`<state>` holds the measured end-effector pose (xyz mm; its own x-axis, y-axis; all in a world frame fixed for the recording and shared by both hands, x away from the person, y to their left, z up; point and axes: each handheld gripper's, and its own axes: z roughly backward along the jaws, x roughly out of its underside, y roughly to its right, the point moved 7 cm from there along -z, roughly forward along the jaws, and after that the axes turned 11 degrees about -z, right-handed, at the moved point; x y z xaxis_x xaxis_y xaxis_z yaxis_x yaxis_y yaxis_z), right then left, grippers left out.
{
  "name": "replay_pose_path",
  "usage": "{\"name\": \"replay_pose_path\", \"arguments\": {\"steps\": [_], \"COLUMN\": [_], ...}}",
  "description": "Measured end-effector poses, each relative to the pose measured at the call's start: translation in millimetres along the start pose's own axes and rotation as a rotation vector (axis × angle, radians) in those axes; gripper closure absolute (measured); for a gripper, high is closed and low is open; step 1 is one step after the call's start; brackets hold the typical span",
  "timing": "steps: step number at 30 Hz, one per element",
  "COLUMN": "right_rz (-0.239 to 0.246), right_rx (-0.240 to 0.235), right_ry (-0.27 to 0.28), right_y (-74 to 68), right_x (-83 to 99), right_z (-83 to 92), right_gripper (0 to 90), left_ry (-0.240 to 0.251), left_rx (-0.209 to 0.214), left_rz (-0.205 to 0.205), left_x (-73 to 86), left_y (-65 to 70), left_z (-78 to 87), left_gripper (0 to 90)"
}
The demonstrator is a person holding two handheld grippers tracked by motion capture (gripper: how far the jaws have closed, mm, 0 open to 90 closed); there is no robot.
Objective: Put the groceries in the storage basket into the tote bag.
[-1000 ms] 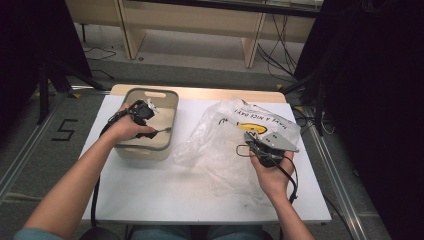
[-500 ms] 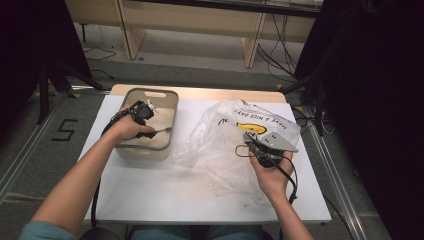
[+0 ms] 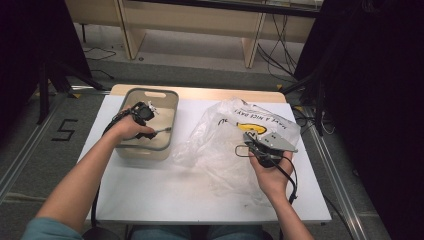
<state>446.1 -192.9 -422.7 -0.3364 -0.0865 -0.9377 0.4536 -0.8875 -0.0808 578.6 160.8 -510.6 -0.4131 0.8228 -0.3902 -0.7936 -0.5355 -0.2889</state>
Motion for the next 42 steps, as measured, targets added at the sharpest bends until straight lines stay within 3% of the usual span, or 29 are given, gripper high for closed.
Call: {"name": "replay_pose_path", "arguments": {"steps": [8, 18, 28, 29, 31, 42], "right_rz": [0.002, 0.001, 0.011, 0.011, 0.011, 0.009], "right_rx": [0.0, -0.001, 0.005, 0.005, 0.005, 0.003], "right_ry": [0.002, -0.002, 0.002, 0.003, 0.002, 0.006], "right_y": [-0.5, -0.3, -1.3, -1.2, -1.0, -0.3], "right_x": [0.1, 0.0, -0.2, -0.2, -0.2, -0.9], "right_z": [-0.2, 0.3, 0.1, 0.1, 0.3, 0.6], "right_gripper": [90.0, 90.0, 90.0, 90.0, 90.0, 90.0], "left_ry": [-0.028, -0.016, 0.0, 0.017, 0.018, -0.008], "left_rx": [0.023, 0.042, 0.079, 0.087, 0.097, 0.137], "left_rz": [-0.003, 0.015, 0.054, 0.079, 0.083, 0.07], "left_x": [4.6, 4.0, 4.8, 3.8, 3.9, 2.9], "left_y": [-1.2, -1.7, -2.1, -0.7, -0.5, 0.2], "left_z": [-7.7, -12.2, -12.9, -13.7, -13.6, -12.6], "left_gripper": [31.3, 37.2, 44.5, 45.6, 47.4, 57.2]}}
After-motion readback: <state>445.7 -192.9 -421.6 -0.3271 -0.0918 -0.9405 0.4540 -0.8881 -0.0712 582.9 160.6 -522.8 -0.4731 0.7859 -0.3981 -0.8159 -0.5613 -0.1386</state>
